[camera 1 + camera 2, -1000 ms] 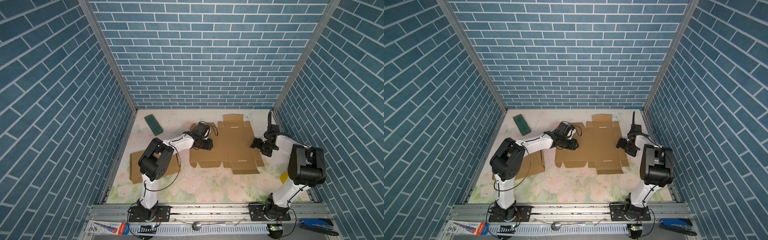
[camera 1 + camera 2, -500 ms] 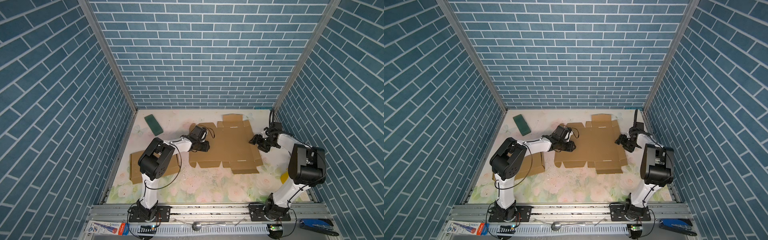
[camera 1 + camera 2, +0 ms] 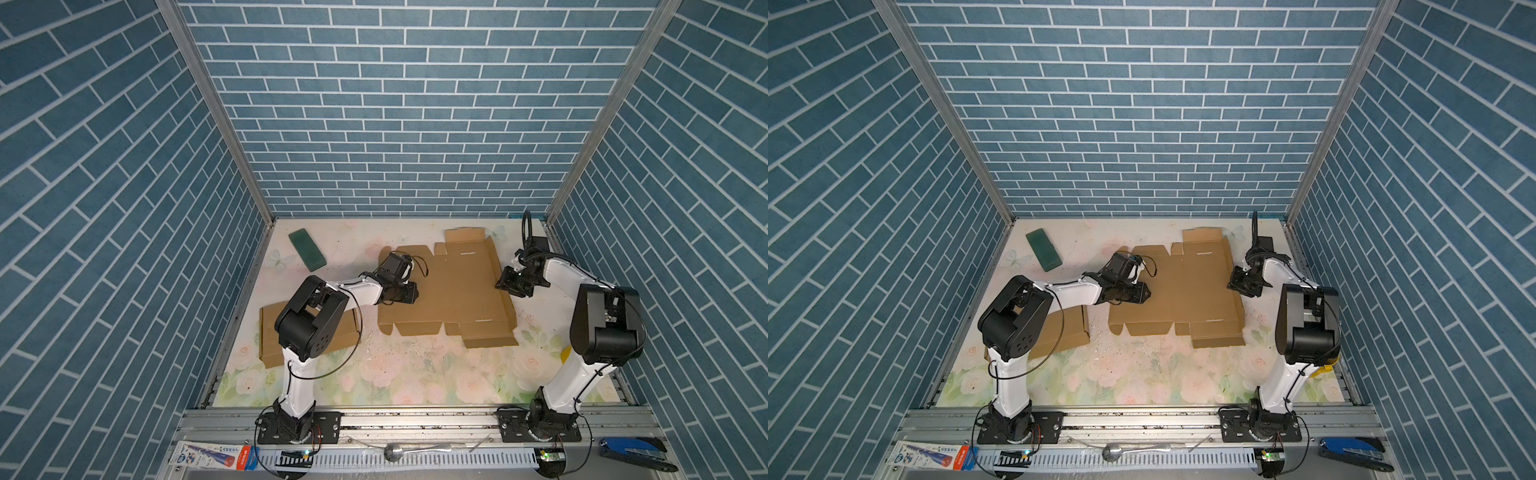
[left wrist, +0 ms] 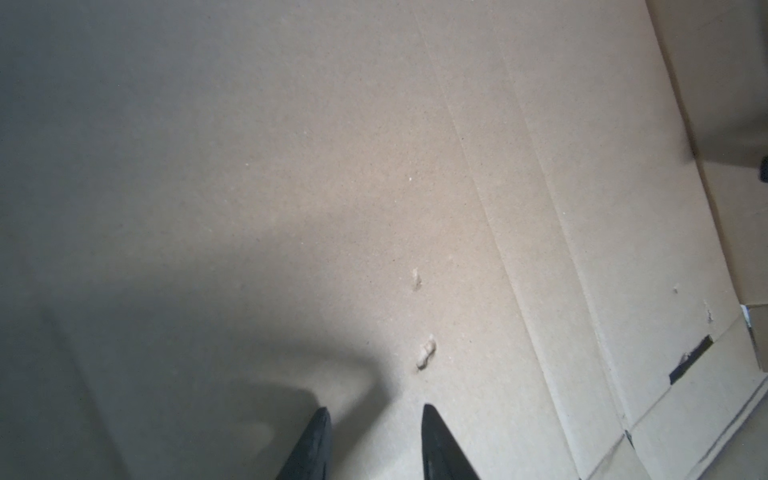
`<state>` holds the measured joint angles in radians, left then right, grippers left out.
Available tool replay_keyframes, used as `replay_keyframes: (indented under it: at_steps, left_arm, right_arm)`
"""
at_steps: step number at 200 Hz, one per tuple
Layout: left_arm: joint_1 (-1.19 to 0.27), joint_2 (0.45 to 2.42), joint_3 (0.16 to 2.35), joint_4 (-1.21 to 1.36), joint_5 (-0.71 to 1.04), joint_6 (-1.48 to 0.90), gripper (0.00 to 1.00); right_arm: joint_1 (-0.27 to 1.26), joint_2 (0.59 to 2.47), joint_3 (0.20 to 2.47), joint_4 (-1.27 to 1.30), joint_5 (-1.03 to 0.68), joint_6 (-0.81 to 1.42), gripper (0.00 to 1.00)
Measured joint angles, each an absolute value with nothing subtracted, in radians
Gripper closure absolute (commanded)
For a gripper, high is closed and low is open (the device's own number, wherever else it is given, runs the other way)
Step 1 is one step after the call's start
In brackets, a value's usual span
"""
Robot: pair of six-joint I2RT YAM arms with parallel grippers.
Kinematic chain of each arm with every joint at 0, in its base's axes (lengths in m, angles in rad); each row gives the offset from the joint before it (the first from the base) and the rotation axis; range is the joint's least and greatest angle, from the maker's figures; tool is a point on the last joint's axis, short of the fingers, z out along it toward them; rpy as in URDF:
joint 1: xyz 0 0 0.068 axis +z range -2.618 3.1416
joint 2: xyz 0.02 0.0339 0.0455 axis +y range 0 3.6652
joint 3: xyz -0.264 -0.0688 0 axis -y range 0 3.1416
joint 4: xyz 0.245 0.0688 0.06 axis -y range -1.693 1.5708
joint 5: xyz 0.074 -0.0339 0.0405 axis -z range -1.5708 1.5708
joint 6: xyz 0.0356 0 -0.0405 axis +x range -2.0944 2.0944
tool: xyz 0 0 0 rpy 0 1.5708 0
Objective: Fold the paper box
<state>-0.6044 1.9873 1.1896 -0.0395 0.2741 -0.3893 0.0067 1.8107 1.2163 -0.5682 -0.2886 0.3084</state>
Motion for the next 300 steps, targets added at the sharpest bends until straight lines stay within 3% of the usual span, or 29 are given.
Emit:
replay_keyframes:
  at_steps: [23, 46, 63, 111, 152, 185, 234, 300]
  left_arm:
    - [-0.604, 1.984, 1.179, -0.025, 0.274, -0.389, 0.63]
    - [-0.604, 1.982, 1.172, -0.016, 0.273, -0.390, 0.65]
    - [-0.603, 1.982, 1.169, -0.011, 0.273, -0.394, 0.66]
    - [-0.634, 1.950, 1.139, -0.014, 0.286, -0.429, 0.64]
    - [-0.681, 1.779, 1.105, -0.129, 0.329, -0.418, 0.46]
    - [-0.591, 1.549, 1.105, -0.170, 0.338, -0.396, 0.39]
    - [-0.297, 1.351, 1.038, -0.171, 0.342, -0.416, 0.35]
    - [-0.175, 1.356, 1.034, -0.189, 0.321, -0.408, 0.29]
  right_arm:
    - [0.021, 1.857, 1.261, -0.587, -0.226, 0.287, 0.68]
    - [0.028, 1.893, 1.294, -0.603, -0.186, 0.259, 0.91]
    - [0.043, 1.897, 1.305, -0.616, -0.164, 0.222, 1.00]
    - [0.231, 1.818, 1.373, -0.698, 0.145, 0.096, 1.00]
    - [0.410, 1.679, 1.416, -0.684, 0.320, -0.152, 1.00]
    - [0.488, 1.636, 1.416, -0.609, 0.453, -0.462, 1.00]
    - [0.607, 1.573, 1.245, -0.258, 0.582, -0.851, 1.00]
    - [0.767, 1.533, 0.823, 0.341, 0.727, -1.104, 1.00]
